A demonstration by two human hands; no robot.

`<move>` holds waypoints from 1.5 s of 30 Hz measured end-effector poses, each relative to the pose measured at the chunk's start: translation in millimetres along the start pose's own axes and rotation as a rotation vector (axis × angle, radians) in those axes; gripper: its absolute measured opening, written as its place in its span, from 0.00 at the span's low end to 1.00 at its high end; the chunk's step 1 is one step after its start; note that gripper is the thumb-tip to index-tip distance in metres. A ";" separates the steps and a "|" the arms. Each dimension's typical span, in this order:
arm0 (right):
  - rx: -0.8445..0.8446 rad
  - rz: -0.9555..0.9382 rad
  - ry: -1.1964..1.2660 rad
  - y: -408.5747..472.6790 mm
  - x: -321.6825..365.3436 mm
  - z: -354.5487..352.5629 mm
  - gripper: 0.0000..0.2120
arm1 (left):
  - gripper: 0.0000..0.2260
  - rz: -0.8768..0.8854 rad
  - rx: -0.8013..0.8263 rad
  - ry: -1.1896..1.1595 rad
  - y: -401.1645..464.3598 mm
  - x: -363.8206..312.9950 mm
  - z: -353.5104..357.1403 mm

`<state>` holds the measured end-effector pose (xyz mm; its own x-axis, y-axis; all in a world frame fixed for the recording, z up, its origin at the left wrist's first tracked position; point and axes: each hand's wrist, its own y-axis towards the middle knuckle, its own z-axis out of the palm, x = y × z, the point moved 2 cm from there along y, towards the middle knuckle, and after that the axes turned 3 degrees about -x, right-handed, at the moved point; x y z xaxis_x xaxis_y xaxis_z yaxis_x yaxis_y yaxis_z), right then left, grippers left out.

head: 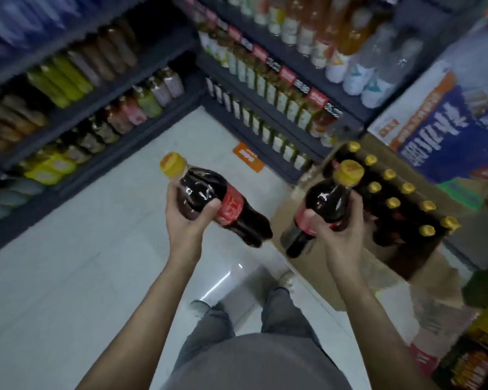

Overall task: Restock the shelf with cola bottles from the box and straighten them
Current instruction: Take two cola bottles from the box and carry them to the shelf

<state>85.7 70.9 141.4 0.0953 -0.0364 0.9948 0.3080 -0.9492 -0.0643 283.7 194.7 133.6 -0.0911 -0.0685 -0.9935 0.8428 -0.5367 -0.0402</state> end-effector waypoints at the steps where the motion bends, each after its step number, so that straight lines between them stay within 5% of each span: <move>1: 0.049 -0.004 0.007 -10.2 9.1 31.2 0.29 | 0.26 0.015 -0.044 -0.029 0.6 -10.5 -31.4; 10: 0.585 0.071 0.062 -130.3 35.4 329.3 0.22 | 0.16 0.065 -0.286 0.147 -26.2 -96.6 -332.2; 15: 0.831 0.095 0.073 -195.6 45.4 483.2 0.27 | 0.23 0.090 -0.521 0.295 -38.7 -128.1 -470.8; 25: 0.973 -0.143 0.070 -271.9 77.2 791.3 0.33 | 0.29 0.254 -0.843 0.654 47.2 -195.8 -720.8; 35: 0.939 -0.455 0.210 -316.1 185.8 1050.2 0.26 | 0.28 0.508 -0.980 0.449 206.8 -282.0 -954.8; 45: 0.734 -0.676 0.215 -369.0 233.1 1260.7 0.30 | 0.29 0.719 -0.877 0.469 371.8 -300.6 -1166.6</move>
<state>1187.7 806.6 297.0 -0.4630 0.3120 0.8296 0.7458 -0.3687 0.5549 1243.1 996.9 292.8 0.5887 0.2910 -0.7541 0.7107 0.2581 0.6545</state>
